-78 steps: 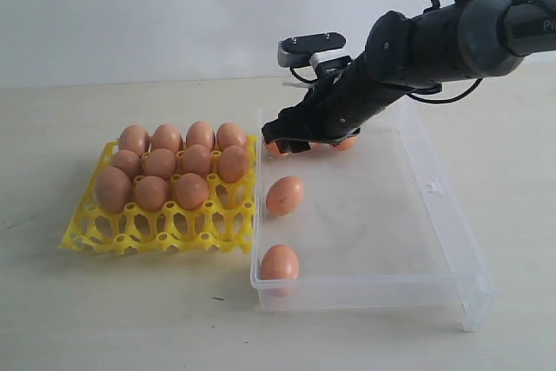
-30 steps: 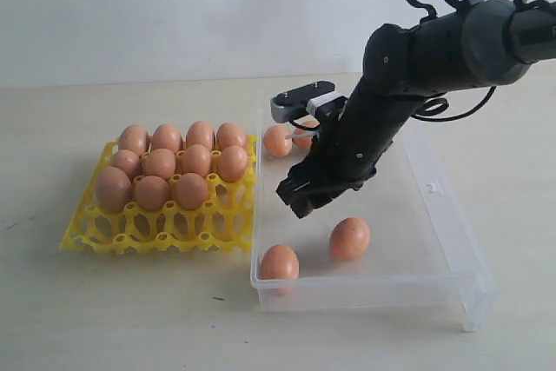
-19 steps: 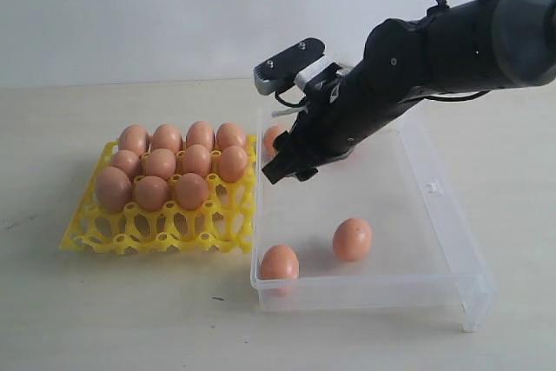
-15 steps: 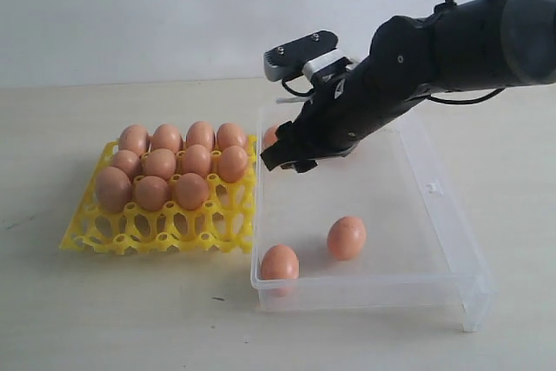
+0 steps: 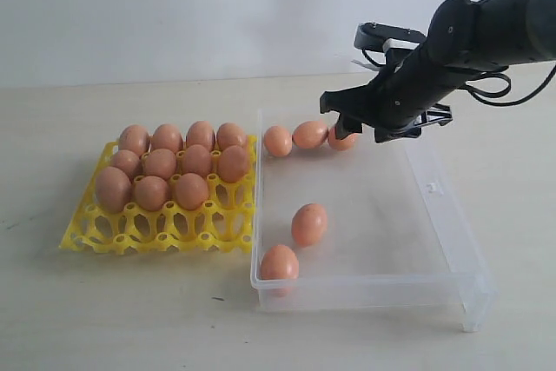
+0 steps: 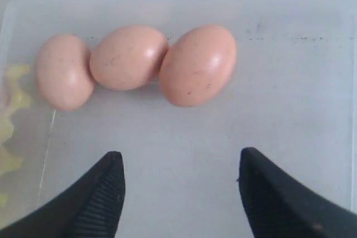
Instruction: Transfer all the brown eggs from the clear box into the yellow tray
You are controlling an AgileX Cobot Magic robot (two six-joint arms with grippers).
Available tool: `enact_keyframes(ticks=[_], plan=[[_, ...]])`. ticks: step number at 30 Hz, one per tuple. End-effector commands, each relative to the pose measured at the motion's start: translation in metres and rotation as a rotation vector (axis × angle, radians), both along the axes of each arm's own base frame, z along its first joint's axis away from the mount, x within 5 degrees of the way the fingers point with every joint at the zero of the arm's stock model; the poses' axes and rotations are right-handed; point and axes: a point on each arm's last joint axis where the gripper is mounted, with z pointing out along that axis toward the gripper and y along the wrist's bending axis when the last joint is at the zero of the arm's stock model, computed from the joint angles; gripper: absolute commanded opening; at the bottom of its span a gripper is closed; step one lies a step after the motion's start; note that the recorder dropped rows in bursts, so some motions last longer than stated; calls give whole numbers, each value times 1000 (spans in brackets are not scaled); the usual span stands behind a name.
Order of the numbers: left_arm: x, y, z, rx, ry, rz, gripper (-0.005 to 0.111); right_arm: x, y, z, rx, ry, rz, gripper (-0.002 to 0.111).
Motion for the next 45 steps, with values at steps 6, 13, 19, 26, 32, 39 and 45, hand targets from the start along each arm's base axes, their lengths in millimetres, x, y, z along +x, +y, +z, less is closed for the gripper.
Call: enact_keyframes(ticks=[6,13,19,26,32,39,45], plan=[[0,0,2,1,-17,-3,0,39,6,-17,66,42,-45,58],[0,0,2,1,-17,-3,0,55,3,-24,125,61,-94,58],[0,0,2,1,-17,-3,0,60,-11,-35,125,78,-130,58],[0,0,2,1,-17,-3,0,66,-16,-47,133,61,-168,58],[0,0,2,1,-17,-3,0,71,-16,-54,158,31,-207,58],[0,0,2,1,-17,-3,0,72,-16,-63,160,32,-221,58],[0,0,2,1,-17,-3,0,69,-15,-73,122,58,-146,13]])
